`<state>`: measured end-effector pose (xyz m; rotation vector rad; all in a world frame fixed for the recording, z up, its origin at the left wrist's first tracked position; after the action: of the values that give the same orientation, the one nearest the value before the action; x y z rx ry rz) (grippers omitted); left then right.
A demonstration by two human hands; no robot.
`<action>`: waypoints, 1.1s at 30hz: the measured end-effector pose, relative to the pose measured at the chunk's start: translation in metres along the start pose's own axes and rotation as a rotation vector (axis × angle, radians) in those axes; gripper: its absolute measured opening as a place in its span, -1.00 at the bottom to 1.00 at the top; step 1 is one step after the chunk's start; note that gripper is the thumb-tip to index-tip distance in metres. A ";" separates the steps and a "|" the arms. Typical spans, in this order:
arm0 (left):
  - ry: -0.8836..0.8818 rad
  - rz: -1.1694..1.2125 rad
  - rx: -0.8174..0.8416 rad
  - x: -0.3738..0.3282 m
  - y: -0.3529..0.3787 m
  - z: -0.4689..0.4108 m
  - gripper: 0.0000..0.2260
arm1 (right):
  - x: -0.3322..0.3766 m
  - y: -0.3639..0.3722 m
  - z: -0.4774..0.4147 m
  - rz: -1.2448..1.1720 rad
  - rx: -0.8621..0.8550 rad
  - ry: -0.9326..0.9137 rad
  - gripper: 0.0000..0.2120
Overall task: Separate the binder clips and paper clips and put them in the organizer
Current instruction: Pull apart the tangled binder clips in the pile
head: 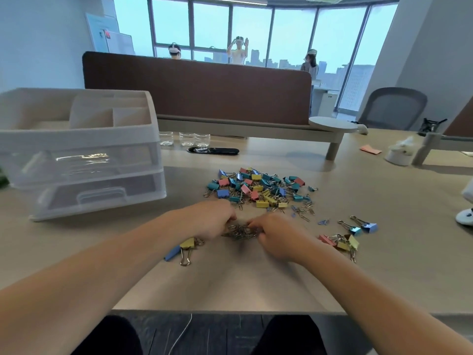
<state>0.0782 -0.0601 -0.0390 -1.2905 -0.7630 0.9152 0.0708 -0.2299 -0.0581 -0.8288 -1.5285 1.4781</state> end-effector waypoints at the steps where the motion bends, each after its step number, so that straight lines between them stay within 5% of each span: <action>1: 0.009 -0.009 0.020 -0.002 -0.001 0.002 -0.91 | 0.001 0.001 0.001 -0.011 -0.001 -0.010 -0.59; 8: 0.041 -0.025 0.061 -0.003 -0.001 -0.001 -0.75 | -0.004 -0.011 0.010 -0.095 -0.049 0.042 -0.64; 11: 0.036 -0.024 0.052 -0.006 0.001 -0.002 -0.78 | -0.002 -0.008 0.009 -0.045 0.026 0.057 -0.86; 15: 0.031 0.030 -0.014 -0.009 0.005 -0.004 -0.82 | 0.006 -0.007 0.005 -0.049 0.045 0.049 -0.89; 19: 0.027 0.096 -0.073 -0.010 0.004 -0.003 -0.77 | 0.010 -0.007 0.000 -0.089 0.004 0.061 -0.82; 24: 0.003 0.133 -0.033 0.000 -0.003 -0.001 -0.69 | 0.004 -0.014 -0.004 -0.084 0.067 0.074 -0.48; 33: -0.058 0.167 -0.046 -0.010 0.006 -0.008 -0.76 | 0.013 -0.012 -0.015 -0.045 0.084 0.069 -0.74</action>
<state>0.0799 -0.0725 -0.0458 -1.3883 -0.7327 1.0789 0.0801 -0.2127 -0.0455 -0.7829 -1.4165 1.4558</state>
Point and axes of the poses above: each hand's wrist, its own z-axis away from the middle knuckle, its own y-axis out of the palm, x = y × z, the point moved 2 cm from there along -z, towards the middle knuckle, and after that the axes turned 2 degrees about y, right-handed, at the moved point
